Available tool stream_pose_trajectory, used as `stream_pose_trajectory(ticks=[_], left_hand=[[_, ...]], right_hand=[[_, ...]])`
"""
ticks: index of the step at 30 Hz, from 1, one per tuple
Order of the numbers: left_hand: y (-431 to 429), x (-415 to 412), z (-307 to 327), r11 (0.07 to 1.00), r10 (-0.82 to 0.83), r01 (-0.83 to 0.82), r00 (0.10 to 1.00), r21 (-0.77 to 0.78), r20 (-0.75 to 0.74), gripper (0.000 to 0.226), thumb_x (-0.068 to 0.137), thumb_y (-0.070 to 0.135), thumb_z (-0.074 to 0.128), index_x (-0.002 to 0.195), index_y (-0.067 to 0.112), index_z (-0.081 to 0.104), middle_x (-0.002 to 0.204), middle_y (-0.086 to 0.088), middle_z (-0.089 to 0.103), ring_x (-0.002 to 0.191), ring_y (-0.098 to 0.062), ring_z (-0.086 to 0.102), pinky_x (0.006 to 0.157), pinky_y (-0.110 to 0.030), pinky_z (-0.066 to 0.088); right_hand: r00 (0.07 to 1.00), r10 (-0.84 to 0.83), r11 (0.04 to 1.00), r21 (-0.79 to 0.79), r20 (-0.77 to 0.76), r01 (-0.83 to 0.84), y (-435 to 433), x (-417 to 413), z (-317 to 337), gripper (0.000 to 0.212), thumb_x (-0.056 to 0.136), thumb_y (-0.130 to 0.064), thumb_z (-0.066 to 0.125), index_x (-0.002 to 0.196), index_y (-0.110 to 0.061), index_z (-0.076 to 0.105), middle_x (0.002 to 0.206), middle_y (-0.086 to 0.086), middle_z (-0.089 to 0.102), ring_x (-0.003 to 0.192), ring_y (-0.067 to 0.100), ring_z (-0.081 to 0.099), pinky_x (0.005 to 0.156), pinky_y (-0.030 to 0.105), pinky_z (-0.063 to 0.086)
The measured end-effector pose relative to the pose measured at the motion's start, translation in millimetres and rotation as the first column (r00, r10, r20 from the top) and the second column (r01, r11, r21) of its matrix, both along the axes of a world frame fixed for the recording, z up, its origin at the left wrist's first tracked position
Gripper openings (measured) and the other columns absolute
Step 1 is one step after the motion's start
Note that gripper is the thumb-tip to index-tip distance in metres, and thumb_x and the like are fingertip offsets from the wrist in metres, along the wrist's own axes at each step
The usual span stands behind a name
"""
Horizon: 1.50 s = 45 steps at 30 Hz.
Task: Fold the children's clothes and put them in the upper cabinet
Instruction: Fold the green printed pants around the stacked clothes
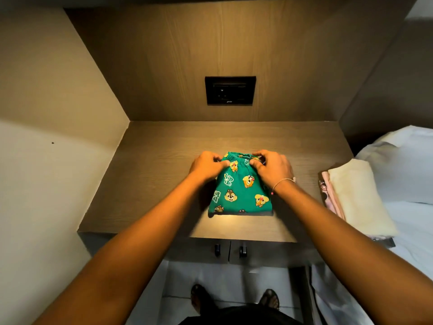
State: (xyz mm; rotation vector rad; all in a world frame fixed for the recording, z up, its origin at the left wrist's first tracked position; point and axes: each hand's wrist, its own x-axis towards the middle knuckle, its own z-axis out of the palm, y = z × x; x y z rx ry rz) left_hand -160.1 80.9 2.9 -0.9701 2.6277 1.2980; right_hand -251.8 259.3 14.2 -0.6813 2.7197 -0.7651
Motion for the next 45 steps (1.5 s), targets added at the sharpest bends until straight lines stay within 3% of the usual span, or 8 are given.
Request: stream_pose_trajectory(ticks=[9, 14, 19, 24, 29, 37, 42, 45], left_hand=[[35.1, 25.8, -21.4, 0.927, 0.072, 0.011, 0.976, -0.374, 0.207, 0.056, 0.075, 0.058, 0.072, 0.112, 0.018, 0.059, 0.112, -0.004, 0.056, 0.106, -0.023, 0.056, 0.085, -0.040, 0.053], [43.5, 14.0, -16.7, 0.972, 0.165, -0.114, 0.955, -0.207, 0.248, 0.029, 0.078, 0.037, 0.076, 0.094, 0.018, 0.062, 0.101, -0.003, 0.068, 0.090, -0.020, 0.065, 0.076, -0.035, 0.057], [44.6, 20.8, -16.3, 0.976, 0.220, -0.220, 0.974, -0.001, 0.046, 0.019, 0.078, 0.024, 0.075, 0.093, 0.024, 0.063, 0.097, 0.002, 0.071, 0.088, -0.018, 0.068, 0.079, -0.039, 0.058], [50.5, 28.9, 0.5, 0.907, 0.269, -0.167, 0.937, 0.387, -0.225, 0.038, 0.080, -0.011, 0.064, 0.102, 0.016, 0.050, 0.109, -0.010, 0.066, 0.102, -0.028, 0.067, 0.083, -0.049, 0.058], [79.0, 28.9, 30.3, 0.819, 0.214, 0.026, 0.913, 0.573, -0.347, 0.066, 0.080, -0.015, 0.062, 0.124, 0.030, 0.042, 0.116, 0.003, 0.062, 0.100, -0.017, 0.068, 0.070, -0.029, 0.060], [183.0, -16.7, 55.3, 0.669, 0.176, 0.232, 0.874, 0.707, -0.453, 0.074, 0.081, -0.013, 0.066, 0.132, 0.035, 0.041, 0.128, 0.001, 0.058, 0.106, -0.012, 0.067, 0.069, -0.033, 0.060], [240.9, -55.4, 41.9, 0.651, 0.167, 0.203, 0.902, 0.731, -0.399, 0.071, 0.080, -0.012, 0.067, 0.119, 0.043, 0.045, 0.124, 0.003, 0.058, 0.105, -0.014, 0.064, 0.070, -0.029, 0.060], [256.0, -61.1, 26.6, 0.767, 0.087, 0.146, 0.941, 0.624, -0.328, 0.073, 0.078, -0.010, 0.070, 0.134, 0.028, 0.041, 0.134, -0.002, 0.051, 0.120, -0.020, 0.055, 0.087, -0.034, 0.057]], right_hand=[[0.993, -0.120, 0.965, 0.233, -0.001, 0.117, 30.3, 39.8, -29.5, 0.065, 0.077, -0.068, 0.060, 0.122, -0.021, 0.057, 0.120, 0.009, 0.058, 0.115, 0.029, 0.052, 0.092, 0.042, 0.047], [0.984, -0.179, 0.965, 0.197, 0.009, 0.173, 12.8, 45.4, -31.1, 0.051, 0.080, -0.046, 0.070, 0.123, -0.020, 0.060, 0.121, 0.009, 0.060, 0.115, 0.029, 0.052, 0.094, 0.041, 0.048], [0.951, -0.235, 0.964, -0.074, 0.202, 0.255, 10.3, 46.8, -34.6, 0.019, 0.080, -0.021, 0.070, 0.096, -0.025, 0.060, 0.100, 0.004, 0.070, 0.090, 0.026, 0.063, 0.070, 0.030, 0.047], [0.858, -0.129, 0.772, -0.493, 0.497, 0.401, 17.8, 51.2, -30.3, 0.038, 0.081, 0.012, 0.057, 0.096, -0.022, 0.052, 0.113, 0.008, 0.068, 0.099, 0.021, 0.066, 0.079, 0.045, 0.058], [0.869, -0.056, 0.666, -0.631, 0.491, 0.399, 65.3, 47.0, -8.0, 0.049, 0.082, 0.015, 0.057, 0.104, -0.027, 0.050, 0.122, 0.006, 0.065, 0.106, 0.014, 0.066, 0.075, 0.033, 0.060], [0.939, -0.217, 0.644, -0.684, 0.266, 0.342, 187.7, 20.9, 51.4, 0.060, 0.082, 0.012, 0.062, 0.122, -0.032, 0.050, 0.116, -0.026, 0.061, 0.110, -0.003, 0.061, 0.076, 0.019, 0.056], [0.902, -0.391, 0.785, -0.444, 0.186, 0.432, 244.4, -19.9, 48.9, 0.058, 0.084, -0.009, 0.072, 0.124, -0.041, 0.047, 0.133, -0.009, 0.058, 0.113, 0.011, 0.057, 0.089, 0.040, 0.054], [0.893, -0.403, 0.857, -0.258, 0.201, 0.446, 254.4, -29.4, 24.8, 0.055, 0.085, -0.013, 0.071, 0.131, -0.030, 0.047, 0.136, 0.003, 0.057, 0.117, 0.027, 0.059, 0.095, 0.048, 0.052]])
